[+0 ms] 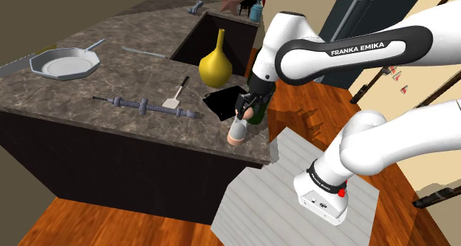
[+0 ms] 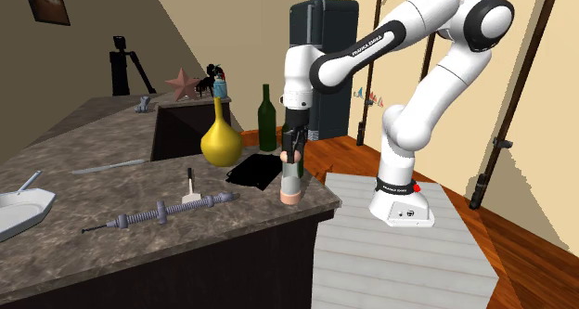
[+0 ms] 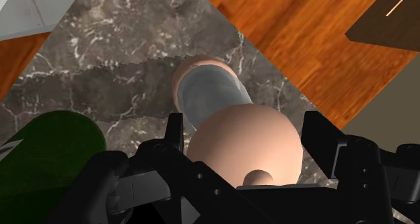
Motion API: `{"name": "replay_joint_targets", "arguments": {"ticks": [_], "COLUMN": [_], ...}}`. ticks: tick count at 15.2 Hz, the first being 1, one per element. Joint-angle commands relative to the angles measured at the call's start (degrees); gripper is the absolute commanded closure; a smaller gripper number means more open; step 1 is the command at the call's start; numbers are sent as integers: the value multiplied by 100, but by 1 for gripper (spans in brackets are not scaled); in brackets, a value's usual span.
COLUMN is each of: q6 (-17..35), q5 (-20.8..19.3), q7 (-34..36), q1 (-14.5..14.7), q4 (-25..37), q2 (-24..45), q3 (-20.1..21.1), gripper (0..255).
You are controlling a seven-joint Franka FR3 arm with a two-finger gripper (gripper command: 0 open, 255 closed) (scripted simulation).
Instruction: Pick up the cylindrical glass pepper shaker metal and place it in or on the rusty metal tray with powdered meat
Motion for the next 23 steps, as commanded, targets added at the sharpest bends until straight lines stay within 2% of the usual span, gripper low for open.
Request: {"name": "replay_joint_targets", "arguments": {"ticks": [1, 8, 23], "q6": [-1, 1, -1323], "q5": [0, 0, -194], "q7": [0, -1, 160], "q1": [0, -1, -67], "q4": [-2, -3, 886], "q2": [1, 2, -441], "q3": [0, 0, -138], "gripper": [255, 255, 255]}}
